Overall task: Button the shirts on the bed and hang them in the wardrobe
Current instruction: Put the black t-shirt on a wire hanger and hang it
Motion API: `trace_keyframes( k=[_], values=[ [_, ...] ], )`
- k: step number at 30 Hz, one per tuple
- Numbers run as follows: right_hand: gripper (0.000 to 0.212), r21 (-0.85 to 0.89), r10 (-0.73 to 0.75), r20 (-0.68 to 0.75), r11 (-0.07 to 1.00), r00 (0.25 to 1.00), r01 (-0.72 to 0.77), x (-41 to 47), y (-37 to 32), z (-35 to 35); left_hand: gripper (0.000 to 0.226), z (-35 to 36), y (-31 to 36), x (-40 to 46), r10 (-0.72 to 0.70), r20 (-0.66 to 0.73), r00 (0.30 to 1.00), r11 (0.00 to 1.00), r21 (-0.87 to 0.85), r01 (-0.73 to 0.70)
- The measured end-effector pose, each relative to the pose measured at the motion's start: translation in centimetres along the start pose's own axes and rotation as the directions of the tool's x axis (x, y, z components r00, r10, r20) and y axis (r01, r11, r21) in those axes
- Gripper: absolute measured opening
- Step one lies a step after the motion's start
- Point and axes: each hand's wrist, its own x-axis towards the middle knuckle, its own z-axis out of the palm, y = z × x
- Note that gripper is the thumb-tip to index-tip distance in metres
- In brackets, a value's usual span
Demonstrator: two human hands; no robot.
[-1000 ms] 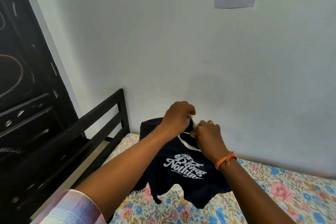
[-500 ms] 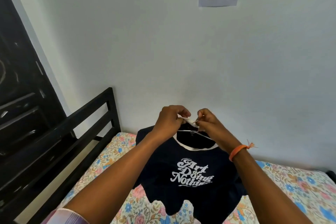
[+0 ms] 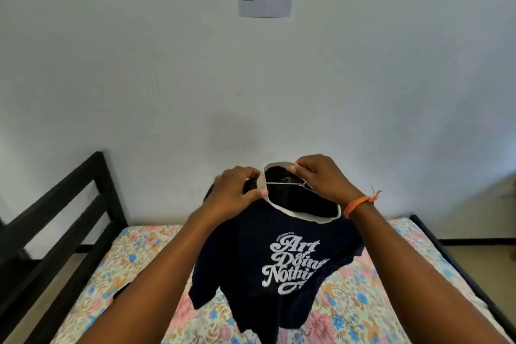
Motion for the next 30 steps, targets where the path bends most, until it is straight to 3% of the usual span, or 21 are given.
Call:
trace_keyframes(
  k=[1, 2, 6, 9, 12, 18, 21, 24, 27, 29, 30],
  values=[
    [0.039, 0.002, 0.01, 0.003, 1.0, 1.0, -0.01, -0.4, 0.1, -0.9, 0.03, -0.1, -0.6, 0.1, 0.046, 0.024, 0.999, 0.988, 0.145, -0.049],
    [0.04, 0.002, 0.027, 0.013, 1.0, 1.0, -0.027, -0.9, 0.4, -1.9, 0.024, -0.2, -1.1, 0.4, 0.09, 0.04, 0.995, 0.978, 0.185, -0.096],
    [0.036, 0.072, 0.151, 0.012, 0.986, 0.988, -0.152, -4.3, 1.4, -4.5, 0.012, -1.1, -1.7, 1.5, 0.165, 0.154, 0.974, 0.969, -0.211, -0.131],
    [0.03, 0.123, 0.294, -0.089, 0.951, 0.952, -0.283, -7.6, 2.2, -5.6, 0.015, -0.5, 0.1, 2.5, 0.257, 0.195, 0.947, 0.937, -0.289, -0.195],
    [0.028, 0.054, 0.343, -0.202, 0.939, 0.917, -0.339, -10.8, 2.4, -6.8, 0.013, 1.0, 1.8, 3.7, 0.338, 0.202, 0.919, 0.922, -0.267, -0.28],
    [0.024, 0.222, 0.466, -0.237, 0.88, 0.853, -0.419, -16.3, 1.6, -10.9, 0.017, 4.9, 6.6, 5.1, 0.425, 0.094, 0.9, 0.896, -0.182, -0.405],
    [0.022, 0.321, 0.547, -0.214, 0.822, 0.809, -0.471, -19.8, 2.0, -13.4, 0.017, 7.4, 12.0, 4.7, 0.532, 0.088, 0.842, 0.837, -0.205, -0.508],
    [0.021, 0.351, 0.62, -0.241, 0.773, 0.747, -0.528, -24.2, 2.4, -15.9, 0.021, 9.5, 17.9, 3.9, 0.623, 0.177, 0.762, 0.781, -0.192, -0.594],
    [0.02, 0.389, 0.672, -0.322, 0.736, 0.667, -0.554, -29.1, 3.5, -18.1, 0.02, 11.8, 24.0, 1.6, 0.634, -0.018, 0.773, 0.75, -0.231, -0.62],
    [0.02, 0.413, 0.709, -0.395, 0.706, 0.585, -0.576, -32.4, 4.0, -19.8, 0.016, 13.9, 28.6, -2.2, 0.564, -0.151, 0.812, 0.733, -0.361, -0.576],
    [0.02, 0.441, 0.722, -0.428, 0.692, 0.543, -0.572, -34.1, 4.2, -20.8, 0.017, 15.2, 30.7, -4.8, 0.53, -0.139, 0.836, 0.72, -0.447, -0.531]
  ],
)
